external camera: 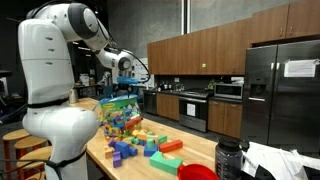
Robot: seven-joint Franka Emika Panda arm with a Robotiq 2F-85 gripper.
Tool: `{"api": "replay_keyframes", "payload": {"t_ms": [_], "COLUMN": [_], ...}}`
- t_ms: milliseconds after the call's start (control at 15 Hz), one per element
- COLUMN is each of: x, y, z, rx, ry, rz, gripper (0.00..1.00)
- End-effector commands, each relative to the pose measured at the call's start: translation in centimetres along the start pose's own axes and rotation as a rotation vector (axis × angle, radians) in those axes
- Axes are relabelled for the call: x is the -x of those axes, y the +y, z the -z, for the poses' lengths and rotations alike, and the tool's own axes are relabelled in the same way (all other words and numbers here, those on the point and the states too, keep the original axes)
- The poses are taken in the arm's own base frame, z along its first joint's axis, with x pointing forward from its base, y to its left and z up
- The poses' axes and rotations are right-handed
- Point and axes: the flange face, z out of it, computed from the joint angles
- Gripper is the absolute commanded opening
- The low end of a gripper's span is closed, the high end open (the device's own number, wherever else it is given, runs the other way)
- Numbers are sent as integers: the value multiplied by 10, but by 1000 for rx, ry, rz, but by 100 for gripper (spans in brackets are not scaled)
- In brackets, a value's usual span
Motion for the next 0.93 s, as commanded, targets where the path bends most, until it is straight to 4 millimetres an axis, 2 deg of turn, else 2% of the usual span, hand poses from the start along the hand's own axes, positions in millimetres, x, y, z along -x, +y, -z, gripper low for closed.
{"api": "replay_keyframes", "payload": {"t_ms": [0,333,867], "x": [4,-5,-53], "y": [9,12,1], "z": [2,-13,-58], "rx": [-17,-71,-128], "ry": [-28,-61,-42], "rz": [46,147,321], "gripper": [100,100,100]}}
